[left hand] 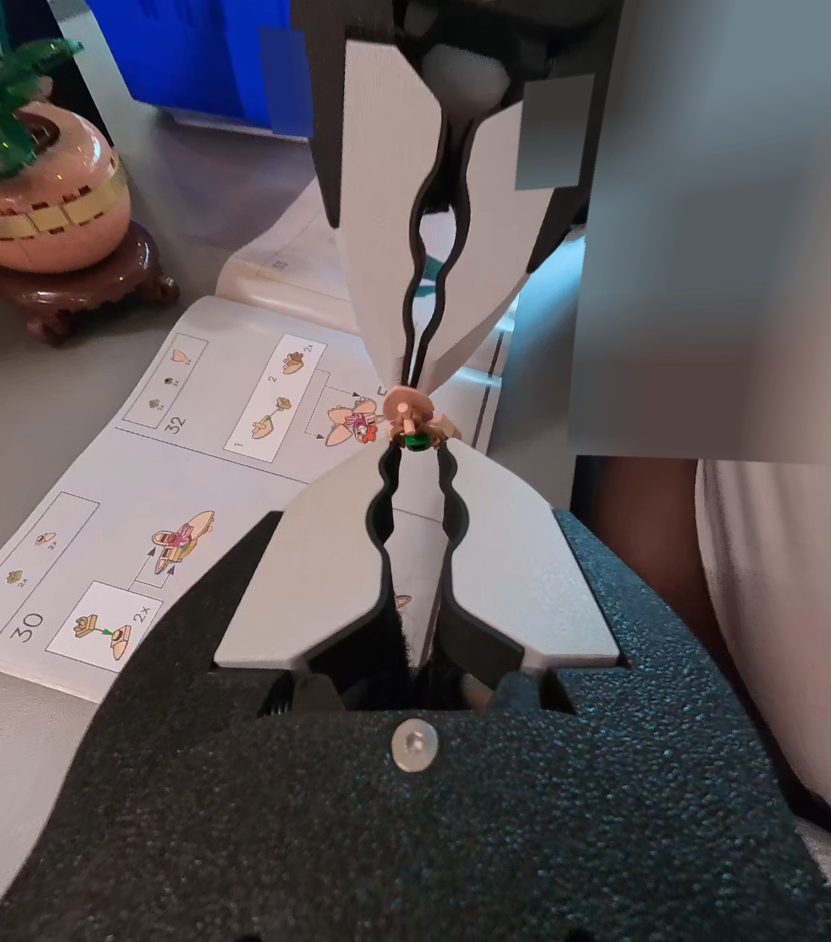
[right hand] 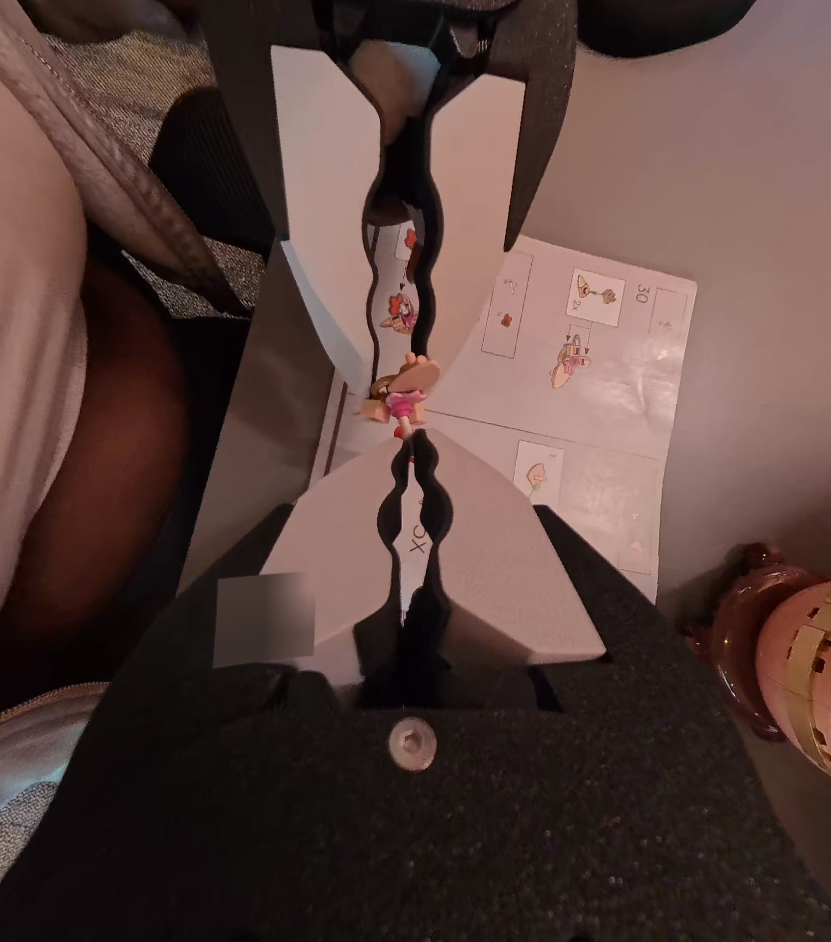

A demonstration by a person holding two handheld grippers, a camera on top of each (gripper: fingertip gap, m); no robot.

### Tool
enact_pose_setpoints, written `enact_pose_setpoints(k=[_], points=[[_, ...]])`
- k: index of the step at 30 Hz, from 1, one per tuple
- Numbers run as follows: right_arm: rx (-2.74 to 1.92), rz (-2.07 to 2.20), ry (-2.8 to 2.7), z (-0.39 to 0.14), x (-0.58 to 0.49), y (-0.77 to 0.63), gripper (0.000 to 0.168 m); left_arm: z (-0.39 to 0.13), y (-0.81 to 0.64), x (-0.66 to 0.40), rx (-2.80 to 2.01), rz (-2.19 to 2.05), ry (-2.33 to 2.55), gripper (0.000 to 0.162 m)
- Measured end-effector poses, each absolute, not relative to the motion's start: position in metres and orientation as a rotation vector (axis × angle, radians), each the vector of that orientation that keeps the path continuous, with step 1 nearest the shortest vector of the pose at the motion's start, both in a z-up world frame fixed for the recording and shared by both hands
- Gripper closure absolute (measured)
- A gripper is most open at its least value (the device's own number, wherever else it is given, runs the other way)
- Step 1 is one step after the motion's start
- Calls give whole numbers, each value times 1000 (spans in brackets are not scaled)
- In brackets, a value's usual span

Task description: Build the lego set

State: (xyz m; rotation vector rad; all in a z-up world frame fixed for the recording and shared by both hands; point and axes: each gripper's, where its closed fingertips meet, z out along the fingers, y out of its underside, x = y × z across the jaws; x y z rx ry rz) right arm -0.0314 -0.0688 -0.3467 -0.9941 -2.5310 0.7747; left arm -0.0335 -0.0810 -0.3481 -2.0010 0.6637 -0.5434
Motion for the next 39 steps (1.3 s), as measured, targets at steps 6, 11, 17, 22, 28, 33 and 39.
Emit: enact_pose_setpoints(k=[6,11,17,22,28,33,39], points=[[-1049,800,-2506,-351,-35,-63,166,-353,-76,-37,-2023,-560,629,147],[-1073,834,-2492,-354,-36,-62,166,-357,-75,-38,-2031,-576,607,147],[-1123,877,-2437,-353,-38,-55,166,-355,-74,-39,-2012,-587,594,148],[-1228,856,-2417,-366,-32,-41,166,-355,-74,-42,-2016,-565,571,148],[-1335,922,-2374,-384,-25,-34,166,-352,-73,-42,-2007,-548,553,148],[-1229,960,-2345,-365,-29,-43,166,-356,-75,-46,-2028,-547,539,148],[-1143,927,-2428,-368,-36,-60,166,-370,-77,-43,-2120,-512,587,148]])
